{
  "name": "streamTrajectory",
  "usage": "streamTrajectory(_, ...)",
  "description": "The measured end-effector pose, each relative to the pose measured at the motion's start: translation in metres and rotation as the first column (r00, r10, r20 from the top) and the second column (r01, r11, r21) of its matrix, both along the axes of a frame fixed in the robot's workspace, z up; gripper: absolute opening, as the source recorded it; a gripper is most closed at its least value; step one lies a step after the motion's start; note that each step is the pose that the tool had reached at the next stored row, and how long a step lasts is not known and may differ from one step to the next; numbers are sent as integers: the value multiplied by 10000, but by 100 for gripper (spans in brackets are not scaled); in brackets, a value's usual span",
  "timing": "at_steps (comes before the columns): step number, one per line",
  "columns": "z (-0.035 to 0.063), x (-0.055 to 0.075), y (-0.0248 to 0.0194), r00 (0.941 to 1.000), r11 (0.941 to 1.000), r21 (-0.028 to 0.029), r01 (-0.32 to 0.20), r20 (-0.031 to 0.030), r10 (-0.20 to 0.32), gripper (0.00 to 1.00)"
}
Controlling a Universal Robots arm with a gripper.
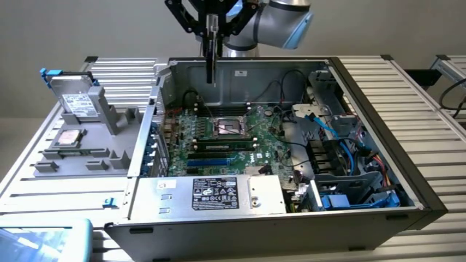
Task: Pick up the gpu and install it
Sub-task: 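Pick up the gpu and move the gpu toward the slot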
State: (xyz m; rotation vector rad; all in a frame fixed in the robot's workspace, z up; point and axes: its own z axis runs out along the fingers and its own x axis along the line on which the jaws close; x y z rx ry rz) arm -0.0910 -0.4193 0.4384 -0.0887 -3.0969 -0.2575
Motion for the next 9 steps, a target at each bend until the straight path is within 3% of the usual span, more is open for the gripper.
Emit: streamTrajectory(9, -20, 405, -1, 10000, 10000, -28, -1, -1, 1, 29)
